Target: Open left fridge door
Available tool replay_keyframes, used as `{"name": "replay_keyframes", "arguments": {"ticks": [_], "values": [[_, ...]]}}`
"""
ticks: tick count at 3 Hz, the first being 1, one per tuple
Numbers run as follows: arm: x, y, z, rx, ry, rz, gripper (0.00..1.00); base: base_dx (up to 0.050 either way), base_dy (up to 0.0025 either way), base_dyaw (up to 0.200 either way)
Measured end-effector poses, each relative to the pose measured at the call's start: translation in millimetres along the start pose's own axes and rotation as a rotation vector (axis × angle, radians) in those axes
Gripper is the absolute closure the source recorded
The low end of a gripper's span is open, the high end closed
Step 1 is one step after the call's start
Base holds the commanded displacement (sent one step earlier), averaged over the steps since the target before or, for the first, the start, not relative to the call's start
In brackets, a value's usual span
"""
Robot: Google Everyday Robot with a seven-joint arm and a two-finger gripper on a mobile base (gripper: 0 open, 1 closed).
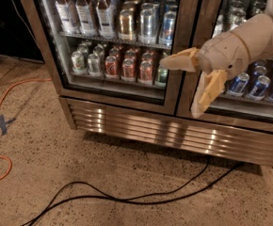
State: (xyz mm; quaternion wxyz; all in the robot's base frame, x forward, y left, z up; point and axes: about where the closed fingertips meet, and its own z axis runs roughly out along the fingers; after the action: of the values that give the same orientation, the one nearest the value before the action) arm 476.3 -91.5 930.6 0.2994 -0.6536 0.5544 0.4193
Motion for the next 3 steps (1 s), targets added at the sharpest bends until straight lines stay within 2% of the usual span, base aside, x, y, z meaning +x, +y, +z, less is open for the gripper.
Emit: {"name": "replay_keyframes", "arguments": {"ticks": [1,2,3], "values": [[-25,-6,2,-0.139,-0.33,-0.093,0.0,0.0,0.0,0.0],[-62,-6,-16,-0.228,-0.629,-0.154,0.0,0.0,0.0,0.0],[-86,-8,-26,-0.231,-0.728,-0.162,0.0,0.0,0.0,0.0]]}}
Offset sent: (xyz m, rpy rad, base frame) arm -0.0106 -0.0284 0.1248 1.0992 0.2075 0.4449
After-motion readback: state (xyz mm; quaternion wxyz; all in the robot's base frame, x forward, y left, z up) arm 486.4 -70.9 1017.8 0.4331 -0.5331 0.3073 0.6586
